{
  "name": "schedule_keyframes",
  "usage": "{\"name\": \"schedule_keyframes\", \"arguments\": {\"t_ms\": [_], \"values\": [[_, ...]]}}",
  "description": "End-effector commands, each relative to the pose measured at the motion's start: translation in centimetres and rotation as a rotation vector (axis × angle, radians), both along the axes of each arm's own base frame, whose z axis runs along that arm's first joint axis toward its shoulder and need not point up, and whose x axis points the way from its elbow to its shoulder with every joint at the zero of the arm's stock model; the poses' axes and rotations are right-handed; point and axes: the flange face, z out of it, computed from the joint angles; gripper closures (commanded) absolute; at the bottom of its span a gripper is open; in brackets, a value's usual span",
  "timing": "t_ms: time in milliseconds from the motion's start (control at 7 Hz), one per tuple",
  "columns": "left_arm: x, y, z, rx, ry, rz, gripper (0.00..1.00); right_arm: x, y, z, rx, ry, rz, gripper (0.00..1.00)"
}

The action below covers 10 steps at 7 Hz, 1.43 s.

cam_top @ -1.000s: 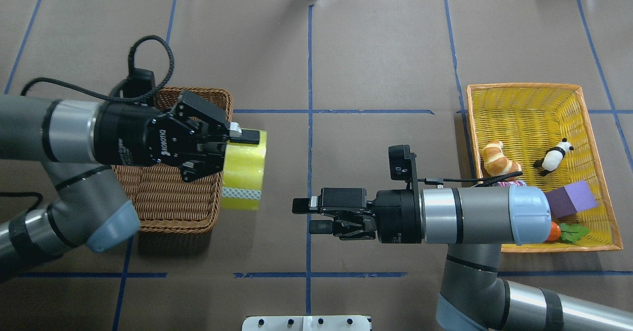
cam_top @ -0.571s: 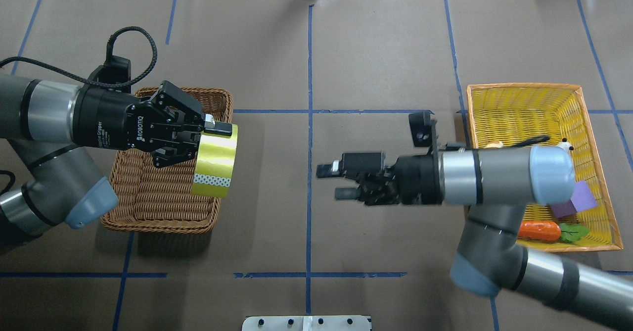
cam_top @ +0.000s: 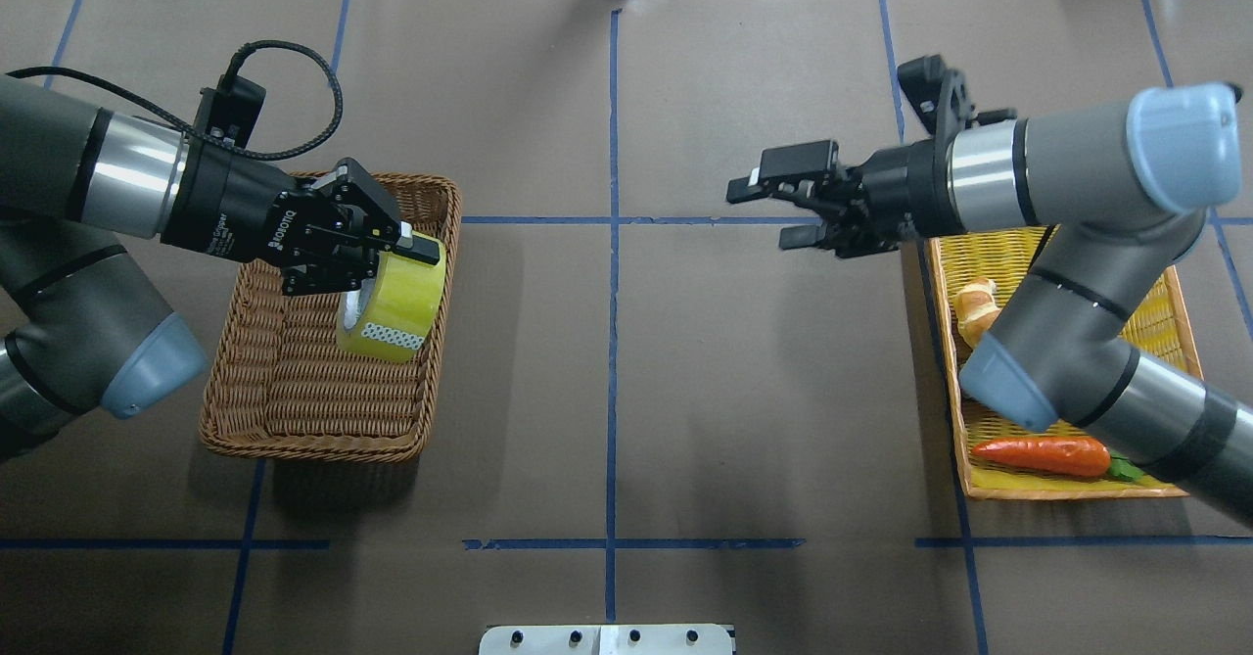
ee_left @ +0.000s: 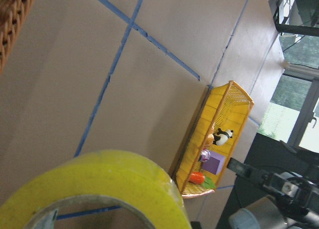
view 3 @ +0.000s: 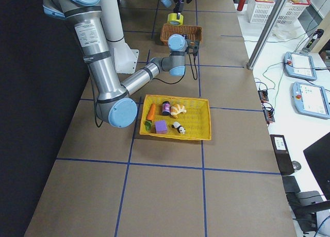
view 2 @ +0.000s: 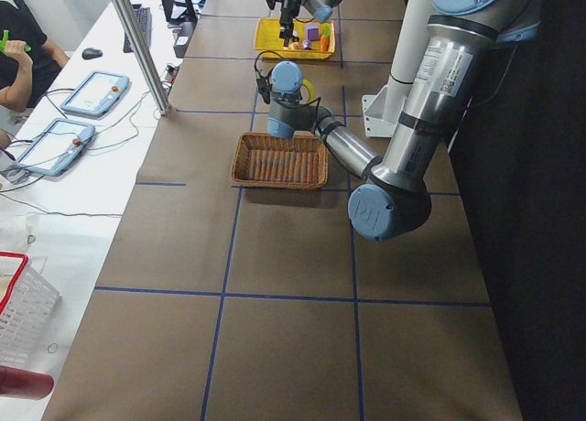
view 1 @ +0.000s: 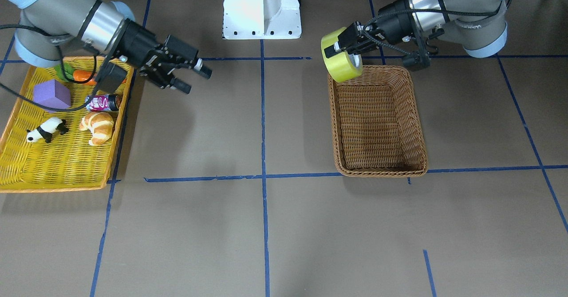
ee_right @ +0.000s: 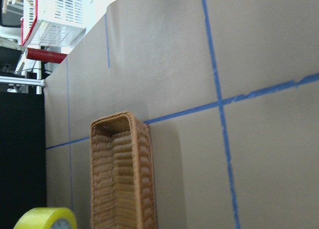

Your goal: Move tape to another basket

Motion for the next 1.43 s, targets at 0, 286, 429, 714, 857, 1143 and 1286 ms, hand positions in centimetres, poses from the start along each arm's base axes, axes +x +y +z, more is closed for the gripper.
{"name": "schedule_keyframes", "arguments": {"t_ms": [0,286,429,714,857,1143,1286], "values": [[1.9,-1.3,2.1,0.083,-0.143,0.003,1.0,3.2,-4.5,2.6,0.102,0.254,0.049,0.0],[3.3,-3.2,4.8,0.167,-0.322,-0.012,1.0,6.0,-7.2,5.8,0.187,0.489,0.002,0.0],[3.8,-2.9,7.3,0.189,-0.394,-0.015,1.0,8.2,-7.7,6.9,0.208,0.578,-0.027,0.0],[6.3,-2.2,10.8,0.243,-0.563,-0.032,1.0,13.0,-6.5,9.3,0.251,0.748,-0.145,0.0],[8.3,-1.3,11.9,0.247,-0.644,-0.018,1.0,15.2,-6.8,10.4,0.214,0.763,-0.179,0.0],[8.9,-0.8,11.9,0.255,-0.656,-0.019,0.74,19.7,-7.0,12.7,0.189,0.729,-0.205,0.0],[8.8,-0.8,11.6,0.262,-0.657,-0.033,0.01,20.7,-7.1,13.3,0.189,0.735,-0.201,0.0]]}}
